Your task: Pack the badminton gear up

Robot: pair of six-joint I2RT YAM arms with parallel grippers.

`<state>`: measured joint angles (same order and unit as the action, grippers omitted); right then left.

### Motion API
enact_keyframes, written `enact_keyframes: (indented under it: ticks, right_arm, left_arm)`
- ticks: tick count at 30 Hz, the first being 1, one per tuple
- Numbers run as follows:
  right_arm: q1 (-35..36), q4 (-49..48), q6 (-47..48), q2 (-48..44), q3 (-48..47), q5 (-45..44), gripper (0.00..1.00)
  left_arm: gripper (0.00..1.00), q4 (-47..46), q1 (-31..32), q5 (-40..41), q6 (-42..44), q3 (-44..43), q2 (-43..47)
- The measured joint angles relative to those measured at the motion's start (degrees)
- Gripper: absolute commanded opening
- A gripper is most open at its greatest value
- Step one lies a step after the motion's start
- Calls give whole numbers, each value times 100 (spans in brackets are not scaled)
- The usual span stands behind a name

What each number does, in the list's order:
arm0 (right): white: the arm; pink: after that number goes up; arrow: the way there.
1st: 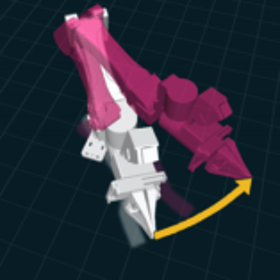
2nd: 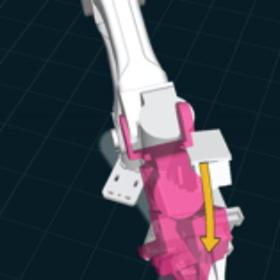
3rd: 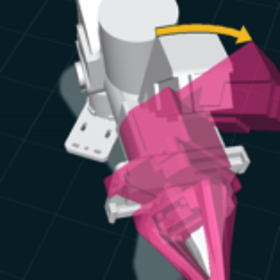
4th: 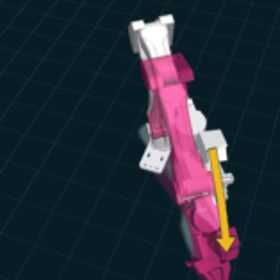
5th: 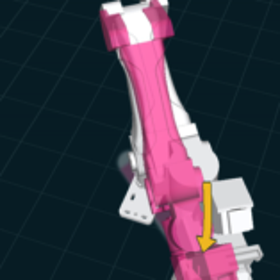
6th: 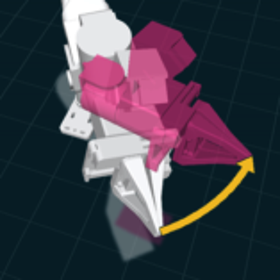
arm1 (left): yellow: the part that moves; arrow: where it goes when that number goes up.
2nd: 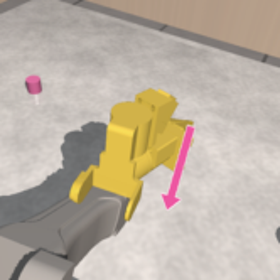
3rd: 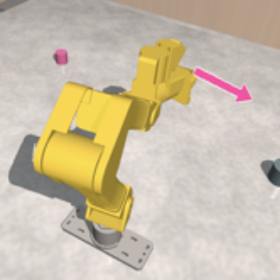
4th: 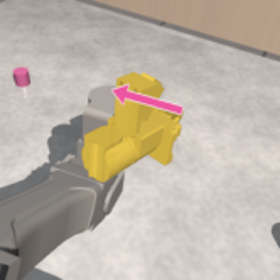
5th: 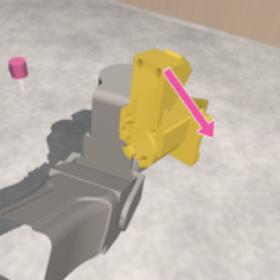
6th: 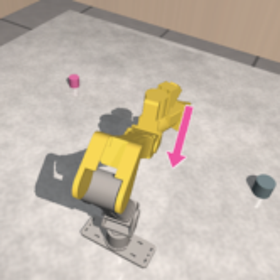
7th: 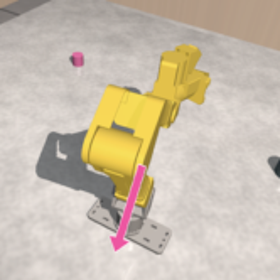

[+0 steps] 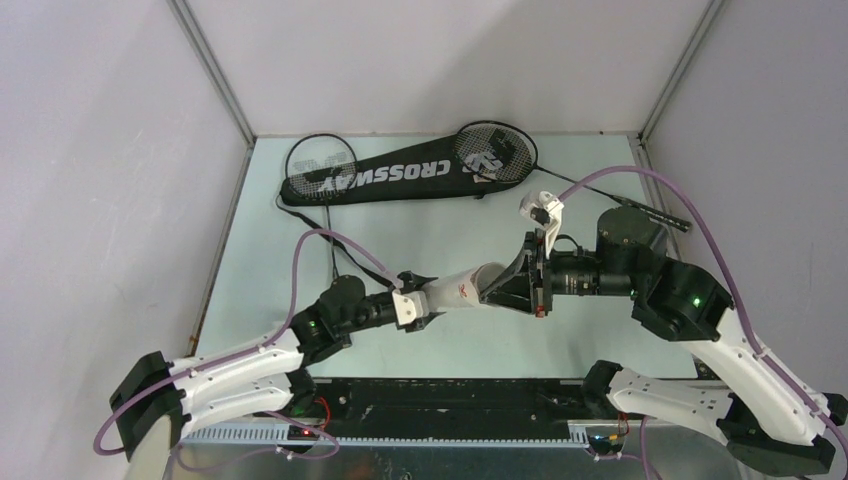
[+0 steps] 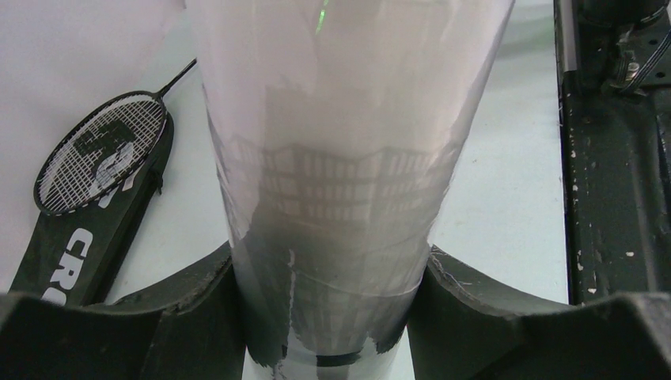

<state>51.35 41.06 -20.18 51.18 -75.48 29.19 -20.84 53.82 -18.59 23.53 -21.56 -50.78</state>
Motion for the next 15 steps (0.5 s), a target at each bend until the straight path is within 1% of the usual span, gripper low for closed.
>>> enact_keyframes:
  ticks: [1, 2, 3, 4, 5, 7, 11, 15]
  right_arm:
    - [9, -44, -26, 11, 0, 42, 14]
    - [9, -68, -57, 20, 0, 61, 22]
    - [9, -111, -81, 28, 2, 87, 25]
    - [22, -170, -96, 33, 2, 125, 32]
    - [28, -208, -127, 31, 2, 120, 35]
    - [33, -295, -162, 7, 2, 107, 44]
    - [31, -352, -210, -83, 2, 9, 50]
    - [31, -378, -227, -166, 2, -103, 52]
  left_arm:
    - [43, -52, 0, -26, -20, 24, 11]
    - [43, -66, 0, -42, -39, 24, 22]
    - [43, -92, -2, -70, -57, 24, 31]
    - [43, -85, -2, -72, -63, 24, 44]
    - [43, -90, -7, -81, -61, 31, 52]
    - [43, -94, -7, -103, -63, 61, 92]
    - [43, -98, -7, -146, -74, 120, 157]
    - [43, -138, -7, -168, -105, 120, 177]
